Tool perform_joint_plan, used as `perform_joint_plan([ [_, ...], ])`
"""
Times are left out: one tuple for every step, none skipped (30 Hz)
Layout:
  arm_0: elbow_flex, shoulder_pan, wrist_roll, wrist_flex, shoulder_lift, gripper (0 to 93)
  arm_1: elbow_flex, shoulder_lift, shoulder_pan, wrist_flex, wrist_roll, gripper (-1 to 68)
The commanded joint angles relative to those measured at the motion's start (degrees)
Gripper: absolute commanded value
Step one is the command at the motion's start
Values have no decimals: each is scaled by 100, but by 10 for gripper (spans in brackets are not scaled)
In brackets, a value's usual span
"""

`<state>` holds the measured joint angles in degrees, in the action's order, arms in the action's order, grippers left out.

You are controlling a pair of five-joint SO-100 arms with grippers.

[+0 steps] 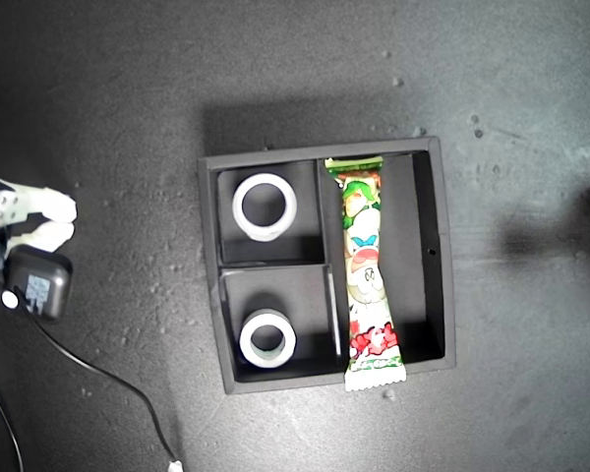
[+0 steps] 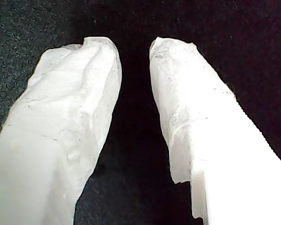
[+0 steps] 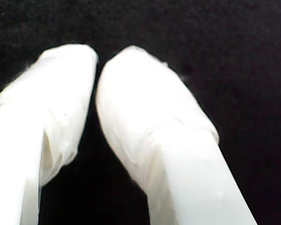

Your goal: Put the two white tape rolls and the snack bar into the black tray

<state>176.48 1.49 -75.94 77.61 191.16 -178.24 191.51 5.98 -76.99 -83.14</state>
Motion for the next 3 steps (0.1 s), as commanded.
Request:
perform_joint_plan([
  [334,-35,53,229,290,3,-70,44,-44,18,26,44],
  [334,-35,53,229,290,3,-70,44,-44,18,26,44],
  [334,-35,53,229,290,3,-70,44,-44,18,26,44],
])
